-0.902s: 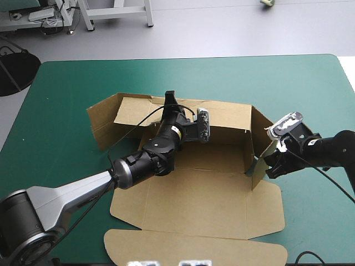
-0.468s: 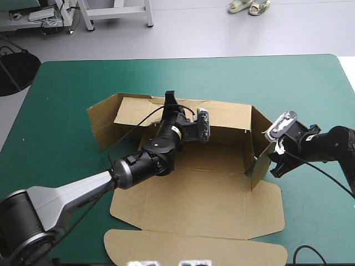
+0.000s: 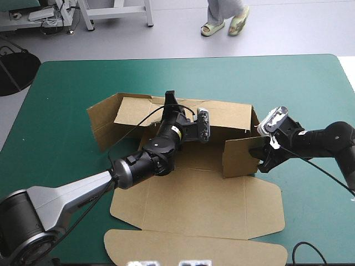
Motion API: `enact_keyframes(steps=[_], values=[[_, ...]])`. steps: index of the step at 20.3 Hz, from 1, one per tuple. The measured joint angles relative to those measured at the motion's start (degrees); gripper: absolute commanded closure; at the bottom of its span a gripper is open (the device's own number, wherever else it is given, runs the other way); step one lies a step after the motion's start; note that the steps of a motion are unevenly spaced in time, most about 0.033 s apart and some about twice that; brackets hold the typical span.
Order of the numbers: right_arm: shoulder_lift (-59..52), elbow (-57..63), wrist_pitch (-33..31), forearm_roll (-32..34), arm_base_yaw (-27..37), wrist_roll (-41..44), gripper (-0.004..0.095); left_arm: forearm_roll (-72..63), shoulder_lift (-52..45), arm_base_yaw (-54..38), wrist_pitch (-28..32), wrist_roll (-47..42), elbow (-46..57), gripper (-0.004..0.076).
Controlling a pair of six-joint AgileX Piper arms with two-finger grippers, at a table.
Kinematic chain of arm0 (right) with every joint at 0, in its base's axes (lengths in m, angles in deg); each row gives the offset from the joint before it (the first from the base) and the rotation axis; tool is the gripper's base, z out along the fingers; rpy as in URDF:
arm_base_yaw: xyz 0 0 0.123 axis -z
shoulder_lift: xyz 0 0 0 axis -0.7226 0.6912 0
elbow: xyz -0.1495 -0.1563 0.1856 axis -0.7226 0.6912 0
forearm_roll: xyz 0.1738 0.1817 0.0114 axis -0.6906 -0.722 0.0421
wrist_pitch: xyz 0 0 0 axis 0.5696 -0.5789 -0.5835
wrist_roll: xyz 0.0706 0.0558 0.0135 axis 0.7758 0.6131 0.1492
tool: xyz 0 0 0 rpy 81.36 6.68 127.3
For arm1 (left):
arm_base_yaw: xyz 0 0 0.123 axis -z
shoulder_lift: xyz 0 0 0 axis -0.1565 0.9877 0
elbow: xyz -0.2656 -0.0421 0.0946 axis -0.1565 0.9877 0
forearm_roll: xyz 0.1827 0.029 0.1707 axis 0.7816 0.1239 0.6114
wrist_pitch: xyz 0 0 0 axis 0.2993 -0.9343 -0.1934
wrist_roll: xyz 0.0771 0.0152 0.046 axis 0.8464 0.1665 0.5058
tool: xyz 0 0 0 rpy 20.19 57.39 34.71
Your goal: Fold the box
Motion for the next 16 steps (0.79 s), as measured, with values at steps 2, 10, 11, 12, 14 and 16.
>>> enact_keyframes(steps=[2, 10, 11, 12, 14, 16], values=[[0.8, 0.0, 0.1, -1.5, 0.0, 0.1, 0.0462, -0.5, 0.0, 0.0, -0.1, 0.0, -0.6, 0.0733], [7.4, 0.0, 3.9, -13.2, 0.0, 2.4, 0.0464, -6.6, 0.8, -0.1, -1.1, 4.3, -3.9, 0.0733], [7.6, 0.0, 4.9, -13.9, -0.2, 2.7, 0.0489, -7.1, 0.8, -0.1, -0.9, 4.7, -4.0, 0.0733], [7.9, 0.0, 6.9, -14.2, -0.7, 3.6, 0.0523, -7.3, 0.8, -0.2, -0.7, 5.1, -4.1, 0.0733], [8.0, 0.1, 10.1, -14.3, -1.7, 4.1, 0.0764, -7.5, 0.8, -0.3, -0.4, 5.5, -4.1, 0.0733], [8.0, 0.2, 14.2, -14.2, -3.0, 4.1, 0.0913, -7.7, 0.8, -0.5, -0.3, 6.2, -4.2, 0.0733]])
